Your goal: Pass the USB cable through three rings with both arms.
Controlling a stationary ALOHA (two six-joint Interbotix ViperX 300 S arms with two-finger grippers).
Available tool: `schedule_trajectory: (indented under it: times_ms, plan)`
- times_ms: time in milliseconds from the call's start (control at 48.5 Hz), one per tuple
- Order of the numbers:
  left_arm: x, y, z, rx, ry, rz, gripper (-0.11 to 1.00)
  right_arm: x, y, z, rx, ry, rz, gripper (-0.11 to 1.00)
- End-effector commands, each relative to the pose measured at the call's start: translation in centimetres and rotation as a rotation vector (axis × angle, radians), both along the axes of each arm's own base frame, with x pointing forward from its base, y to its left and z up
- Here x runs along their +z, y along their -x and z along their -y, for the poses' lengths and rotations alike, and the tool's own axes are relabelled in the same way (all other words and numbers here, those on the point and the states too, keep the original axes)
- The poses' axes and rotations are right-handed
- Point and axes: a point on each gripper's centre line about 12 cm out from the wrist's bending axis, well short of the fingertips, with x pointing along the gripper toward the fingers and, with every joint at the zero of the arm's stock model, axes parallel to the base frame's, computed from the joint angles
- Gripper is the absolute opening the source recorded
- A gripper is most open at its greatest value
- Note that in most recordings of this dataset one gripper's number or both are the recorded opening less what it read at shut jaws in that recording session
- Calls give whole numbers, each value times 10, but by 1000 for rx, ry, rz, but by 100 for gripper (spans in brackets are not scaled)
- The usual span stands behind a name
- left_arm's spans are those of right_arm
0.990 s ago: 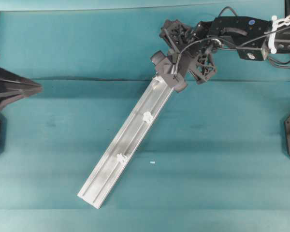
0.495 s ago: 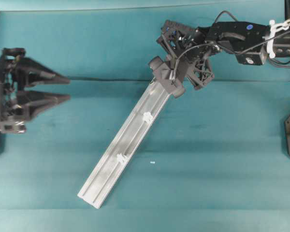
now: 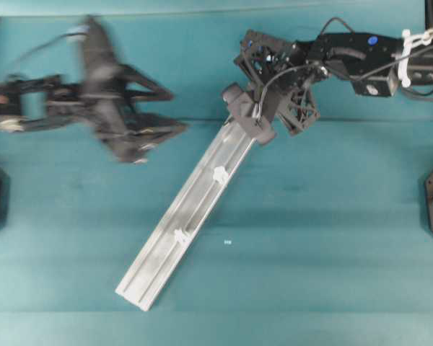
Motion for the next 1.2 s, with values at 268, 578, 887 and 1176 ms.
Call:
schedule_trajectory:
  times_ms: [268, 578, 887, 1176]
  plan:
    - [-27, -31, -21, 33, 16, -54, 88, 0, -5, -3, -14, -25, 30, 8]
    - [-62, -59, -29, 33, 34, -120, 88, 2, -7, -3, -23, -28, 49, 8]
    - [-63, -69, -32, 30, 21, -88, 87, 1, -7, -2, -26, -28, 53, 8]
    - [-80, -72, -31, 38, 48, -111, 87, 2, -8, -1, -28, -23, 60, 8]
